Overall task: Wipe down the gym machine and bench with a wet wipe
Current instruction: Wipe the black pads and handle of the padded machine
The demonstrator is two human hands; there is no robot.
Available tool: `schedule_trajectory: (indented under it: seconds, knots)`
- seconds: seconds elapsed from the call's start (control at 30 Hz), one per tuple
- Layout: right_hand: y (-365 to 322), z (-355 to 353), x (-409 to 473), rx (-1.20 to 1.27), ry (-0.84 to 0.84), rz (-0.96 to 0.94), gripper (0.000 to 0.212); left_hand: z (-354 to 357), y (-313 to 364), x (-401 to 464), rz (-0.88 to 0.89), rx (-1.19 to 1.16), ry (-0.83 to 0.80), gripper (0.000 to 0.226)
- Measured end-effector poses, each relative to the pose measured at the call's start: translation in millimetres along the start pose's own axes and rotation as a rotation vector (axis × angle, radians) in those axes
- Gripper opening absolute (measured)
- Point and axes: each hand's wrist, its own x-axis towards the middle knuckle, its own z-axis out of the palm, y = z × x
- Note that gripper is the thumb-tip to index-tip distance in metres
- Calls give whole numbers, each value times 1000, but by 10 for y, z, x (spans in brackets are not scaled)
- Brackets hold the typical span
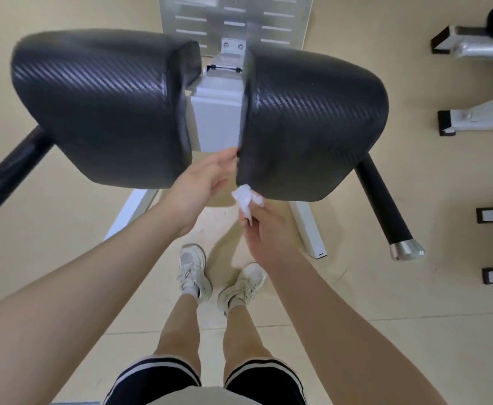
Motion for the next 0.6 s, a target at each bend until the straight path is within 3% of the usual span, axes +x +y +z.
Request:
schedule_trajectory:
  seconds: [0.07, 0.13, 0.2, 0.23, 0.33, 0.43, 0.53, 0.6]
  knots:
    - [-266, 53, -29, -80, 13, -92, 36, -54, 82, -56, -21, -92, 64, 27]
    - [-621, 103, 60, -236, 164, -193, 29, -95, 225, -133, -18, -165, 108, 23]
    - [-933, 168, 197, -641, 381, -488, 14, -153, 338, -210, -6, -172, 125, 23]
    - [-1030, 211, 248, -815, 408, -609, 9, -199, 373, -235, 7, -157, 121, 25]
    - [-1150, 251, 463, -1281, 267, -751, 15, -362, 398, -276, 10, -128, 103, 29]
    - [-1126, 362, 529, -1610, 272, -864, 24, -538, 335, -269, -9, -116, 109, 33]
    - [-1013, 528, 483, -1950, 199, -790, 24, -684, 268, -255, -35, -115, 121, 35]
    - [-835, 588, 400, -2038, 35, -606, 16, -743, 250, -259, -54, -107, 106, 36]
